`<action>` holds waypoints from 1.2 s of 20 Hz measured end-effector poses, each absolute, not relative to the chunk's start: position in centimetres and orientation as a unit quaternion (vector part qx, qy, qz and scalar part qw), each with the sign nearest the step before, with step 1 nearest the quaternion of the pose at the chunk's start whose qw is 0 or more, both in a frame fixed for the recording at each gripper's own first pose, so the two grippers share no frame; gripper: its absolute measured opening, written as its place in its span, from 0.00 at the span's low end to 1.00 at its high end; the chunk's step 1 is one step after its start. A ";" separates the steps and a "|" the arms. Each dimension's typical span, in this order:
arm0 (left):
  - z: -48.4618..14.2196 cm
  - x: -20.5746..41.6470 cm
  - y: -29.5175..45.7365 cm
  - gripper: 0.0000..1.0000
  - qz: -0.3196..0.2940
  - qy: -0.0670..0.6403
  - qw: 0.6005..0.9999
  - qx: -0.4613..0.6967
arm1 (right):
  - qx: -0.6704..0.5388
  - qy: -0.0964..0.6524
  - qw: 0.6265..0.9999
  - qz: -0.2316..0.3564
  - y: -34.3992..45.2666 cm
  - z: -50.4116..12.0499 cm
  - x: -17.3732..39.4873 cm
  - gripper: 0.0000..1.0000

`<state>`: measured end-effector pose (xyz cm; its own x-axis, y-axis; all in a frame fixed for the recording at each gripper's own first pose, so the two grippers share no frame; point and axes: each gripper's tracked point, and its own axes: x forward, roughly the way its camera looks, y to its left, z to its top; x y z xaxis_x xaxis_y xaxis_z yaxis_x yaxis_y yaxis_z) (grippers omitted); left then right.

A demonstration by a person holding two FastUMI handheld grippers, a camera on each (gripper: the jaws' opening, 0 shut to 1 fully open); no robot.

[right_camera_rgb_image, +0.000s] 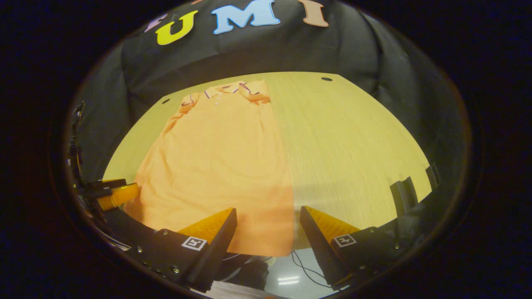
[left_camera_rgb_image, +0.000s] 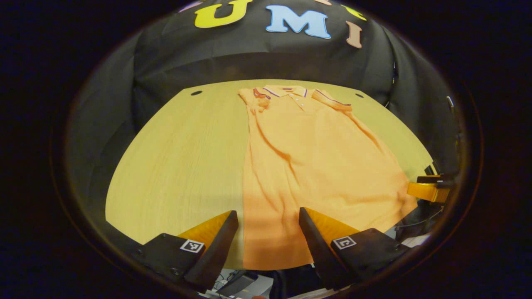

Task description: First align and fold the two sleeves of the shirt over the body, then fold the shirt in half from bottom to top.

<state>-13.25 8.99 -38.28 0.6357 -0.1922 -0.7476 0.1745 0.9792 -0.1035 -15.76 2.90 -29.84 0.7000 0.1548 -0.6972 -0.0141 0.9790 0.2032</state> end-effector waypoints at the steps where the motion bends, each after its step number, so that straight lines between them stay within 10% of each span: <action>1: -38.3 -13.9 9.1 0.99 -0.101 0.415 0.904 -0.012 | 0.084 0.387 0.917 0.046 2.8 -30.2 -15.9 0.95; 17: -40.0 -18.0 8.5 0.98 -0.101 0.430 0.897 0.013 | 0.030 0.400 0.913 0.078 3.7 -31.7 -17.4 0.96; 20: -40.1 -18.2 7.7 0.92 -0.109 0.431 0.896 0.022 | 0.033 0.399 0.913 0.077 3.8 -31.7 -17.3 0.87; 24: -40.0 -18.2 6.4 0.67 -0.126 0.430 0.893 0.030 | 0.031 0.395 0.914 0.087 4.2 -31.7 -17.5 0.47</action>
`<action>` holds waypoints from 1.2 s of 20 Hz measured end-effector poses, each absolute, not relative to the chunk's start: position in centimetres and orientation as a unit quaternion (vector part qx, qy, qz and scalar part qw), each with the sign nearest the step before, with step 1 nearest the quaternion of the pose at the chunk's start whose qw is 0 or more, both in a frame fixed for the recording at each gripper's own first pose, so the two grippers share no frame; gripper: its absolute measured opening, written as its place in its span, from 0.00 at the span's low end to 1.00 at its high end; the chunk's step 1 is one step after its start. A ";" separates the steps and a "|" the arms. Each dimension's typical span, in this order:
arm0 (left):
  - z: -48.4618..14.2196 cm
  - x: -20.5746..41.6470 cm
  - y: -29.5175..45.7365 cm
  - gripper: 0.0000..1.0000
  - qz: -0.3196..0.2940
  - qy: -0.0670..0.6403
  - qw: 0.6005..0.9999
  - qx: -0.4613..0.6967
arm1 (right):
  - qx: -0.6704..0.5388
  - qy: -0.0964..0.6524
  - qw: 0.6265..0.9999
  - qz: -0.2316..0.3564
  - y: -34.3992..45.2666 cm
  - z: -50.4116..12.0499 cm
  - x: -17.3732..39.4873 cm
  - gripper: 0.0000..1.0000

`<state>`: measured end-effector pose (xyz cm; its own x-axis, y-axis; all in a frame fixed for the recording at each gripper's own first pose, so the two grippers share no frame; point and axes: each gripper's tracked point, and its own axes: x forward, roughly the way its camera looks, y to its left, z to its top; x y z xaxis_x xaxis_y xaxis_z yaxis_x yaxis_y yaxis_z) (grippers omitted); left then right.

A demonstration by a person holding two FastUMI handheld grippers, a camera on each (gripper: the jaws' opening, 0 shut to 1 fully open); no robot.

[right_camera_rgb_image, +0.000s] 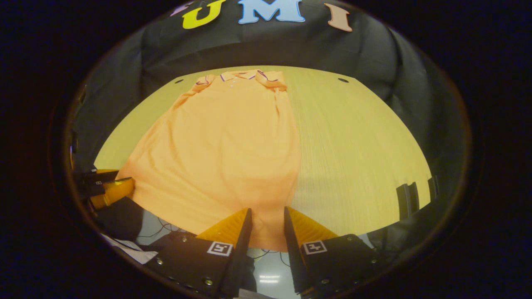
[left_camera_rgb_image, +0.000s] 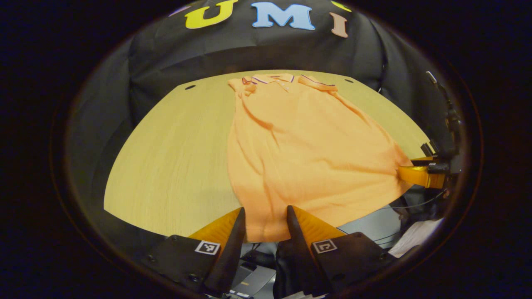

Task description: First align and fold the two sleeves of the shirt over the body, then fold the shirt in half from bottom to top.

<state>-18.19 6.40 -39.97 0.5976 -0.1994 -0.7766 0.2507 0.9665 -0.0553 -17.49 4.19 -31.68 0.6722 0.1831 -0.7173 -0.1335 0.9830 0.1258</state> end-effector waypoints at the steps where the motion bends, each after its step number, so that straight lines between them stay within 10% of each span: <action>1: -40.0 -18.2 6.1 0.54 -0.126 0.430 0.893 0.030 | 0.027 0.393 0.914 0.095 4.4 -31.6 -17.6 0.44; 2: -40.0 -18.0 5.6 0.41 -0.129 0.428 0.894 0.031 | 0.037 0.391 0.915 0.092 4.6 -31.6 -17.6 0.45; 3: -39.8 -18.1 5.3 0.25 -0.126 0.426 0.895 0.032 | 0.044 0.390 0.915 0.091 4.6 -31.6 -17.7 0.19; 4: -39.9 -18.1 5.3 0.16 -0.121 0.428 0.895 0.034 | 0.037 0.389 0.915 0.097 4.6 -31.5 -17.8 0.17; 7: -39.5 -18.0 5.0 0.07 -0.105 0.434 0.895 0.003 | 0.052 0.393 0.912 0.109 5.1 -31.3 -17.8 0.04; 24: -29.5 1.1 2.0 0.06 -0.115 0.353 0.927 -0.048 | 0.091 0.285 0.947 0.120 2.4 -16.0 -3.3 0.04</action>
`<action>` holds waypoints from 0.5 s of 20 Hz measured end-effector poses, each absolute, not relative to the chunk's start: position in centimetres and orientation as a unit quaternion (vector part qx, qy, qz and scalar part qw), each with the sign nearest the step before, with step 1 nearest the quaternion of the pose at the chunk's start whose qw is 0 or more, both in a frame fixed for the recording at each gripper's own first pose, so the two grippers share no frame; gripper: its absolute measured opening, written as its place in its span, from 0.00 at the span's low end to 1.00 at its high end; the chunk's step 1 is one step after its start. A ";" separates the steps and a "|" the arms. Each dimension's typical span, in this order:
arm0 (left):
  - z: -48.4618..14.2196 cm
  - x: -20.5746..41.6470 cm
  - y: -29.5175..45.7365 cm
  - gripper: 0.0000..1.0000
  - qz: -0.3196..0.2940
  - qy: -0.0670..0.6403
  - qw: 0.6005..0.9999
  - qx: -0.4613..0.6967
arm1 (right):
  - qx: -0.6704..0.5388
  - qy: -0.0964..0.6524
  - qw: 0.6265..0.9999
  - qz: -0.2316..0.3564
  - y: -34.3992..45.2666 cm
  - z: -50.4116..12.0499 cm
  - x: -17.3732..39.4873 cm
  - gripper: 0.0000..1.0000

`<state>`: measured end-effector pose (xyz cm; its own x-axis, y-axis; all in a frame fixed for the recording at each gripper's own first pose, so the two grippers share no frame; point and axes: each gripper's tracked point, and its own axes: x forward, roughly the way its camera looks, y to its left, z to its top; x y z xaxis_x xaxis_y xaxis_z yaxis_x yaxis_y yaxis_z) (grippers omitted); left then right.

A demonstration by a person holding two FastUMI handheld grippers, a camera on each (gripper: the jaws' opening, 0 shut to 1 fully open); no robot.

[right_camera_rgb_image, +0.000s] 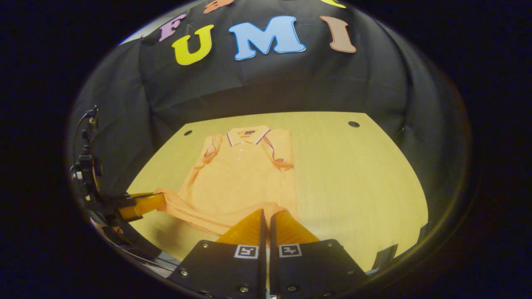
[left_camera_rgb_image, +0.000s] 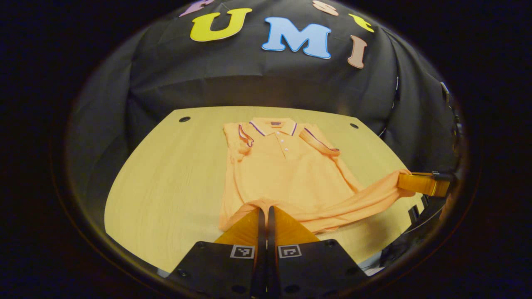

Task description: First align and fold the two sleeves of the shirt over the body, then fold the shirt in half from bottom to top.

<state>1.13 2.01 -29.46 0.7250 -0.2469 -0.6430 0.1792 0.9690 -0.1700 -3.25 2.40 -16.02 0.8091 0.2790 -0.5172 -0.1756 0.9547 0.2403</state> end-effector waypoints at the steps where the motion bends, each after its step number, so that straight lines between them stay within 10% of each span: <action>1: -29.1 3.0 1.8 0.06 -0.118 0.348 0.928 -0.056 | 0.090 0.280 0.949 0.117 2.6 -15.4 -1.7 0.04; 10: -27.6 18.7 3.1 0.07 -0.117 0.302 0.940 -0.107 | 0.088 0.268 0.955 0.092 4.0 -11.7 11.3 0.04</action>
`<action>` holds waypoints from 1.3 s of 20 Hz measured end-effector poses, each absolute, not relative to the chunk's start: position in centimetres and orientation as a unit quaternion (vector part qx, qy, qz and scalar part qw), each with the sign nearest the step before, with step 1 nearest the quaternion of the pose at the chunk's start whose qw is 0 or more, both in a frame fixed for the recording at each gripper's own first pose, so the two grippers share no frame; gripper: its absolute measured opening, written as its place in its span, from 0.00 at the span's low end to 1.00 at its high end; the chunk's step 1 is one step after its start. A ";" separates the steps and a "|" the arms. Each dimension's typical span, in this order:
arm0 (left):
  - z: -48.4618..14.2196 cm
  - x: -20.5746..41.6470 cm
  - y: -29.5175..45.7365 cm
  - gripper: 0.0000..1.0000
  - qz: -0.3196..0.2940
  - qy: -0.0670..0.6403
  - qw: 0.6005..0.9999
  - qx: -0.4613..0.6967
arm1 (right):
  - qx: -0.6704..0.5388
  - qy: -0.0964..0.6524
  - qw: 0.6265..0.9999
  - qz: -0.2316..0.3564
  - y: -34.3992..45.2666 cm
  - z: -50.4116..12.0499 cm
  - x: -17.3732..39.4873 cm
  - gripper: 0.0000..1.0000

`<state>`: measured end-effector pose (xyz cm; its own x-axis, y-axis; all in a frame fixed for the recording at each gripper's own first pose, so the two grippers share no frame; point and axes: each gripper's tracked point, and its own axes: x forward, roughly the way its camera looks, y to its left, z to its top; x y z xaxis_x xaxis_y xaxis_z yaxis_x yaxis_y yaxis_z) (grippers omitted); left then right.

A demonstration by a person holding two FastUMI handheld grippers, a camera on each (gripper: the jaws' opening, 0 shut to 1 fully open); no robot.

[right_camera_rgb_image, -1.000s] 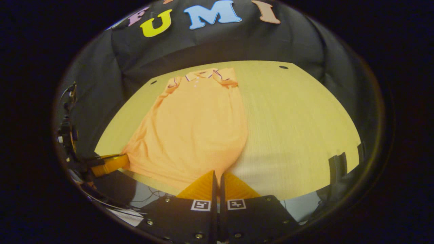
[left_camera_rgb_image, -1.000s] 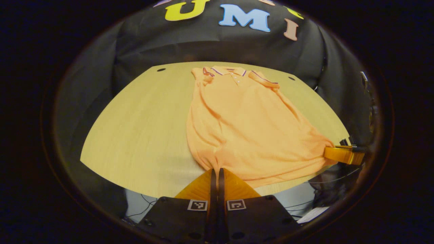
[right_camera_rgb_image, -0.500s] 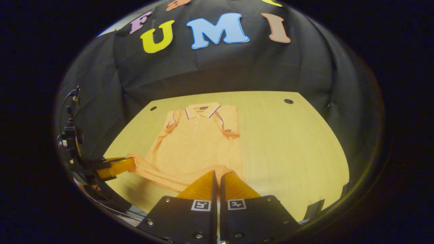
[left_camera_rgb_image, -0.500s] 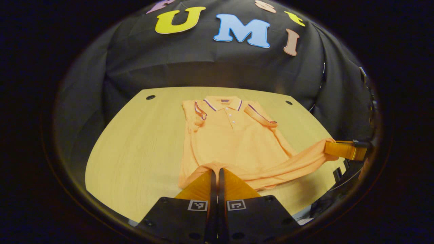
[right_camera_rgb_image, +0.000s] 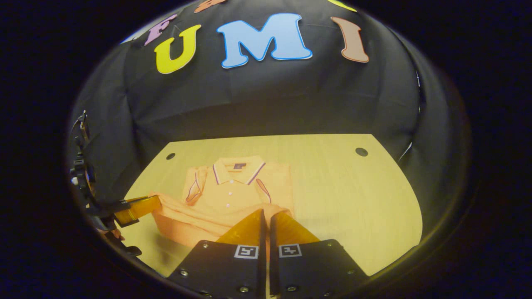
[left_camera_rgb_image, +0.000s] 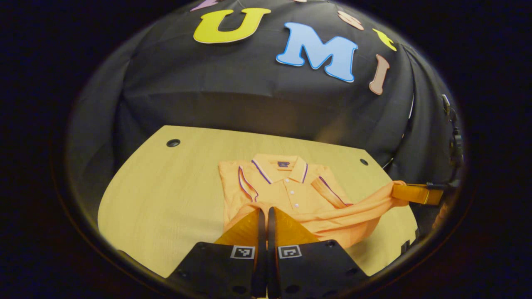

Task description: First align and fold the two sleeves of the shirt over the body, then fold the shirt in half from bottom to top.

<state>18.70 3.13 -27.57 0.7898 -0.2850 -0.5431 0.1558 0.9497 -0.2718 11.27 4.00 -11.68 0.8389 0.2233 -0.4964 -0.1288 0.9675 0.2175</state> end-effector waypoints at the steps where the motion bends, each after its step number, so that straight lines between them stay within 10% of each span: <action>1: -27.6 19.9 3.4 0.06 -0.116 0.302 0.940 -0.110 | 0.085 0.269 0.955 0.091 4.2 -11.5 12.3 0.04; 26: -35.2 38.3 3.5 0.06 -0.090 0.262 0.961 -0.002 | 0.064 0.300 0.952 -0.014 5.8 -17.0 31.6 0.08</action>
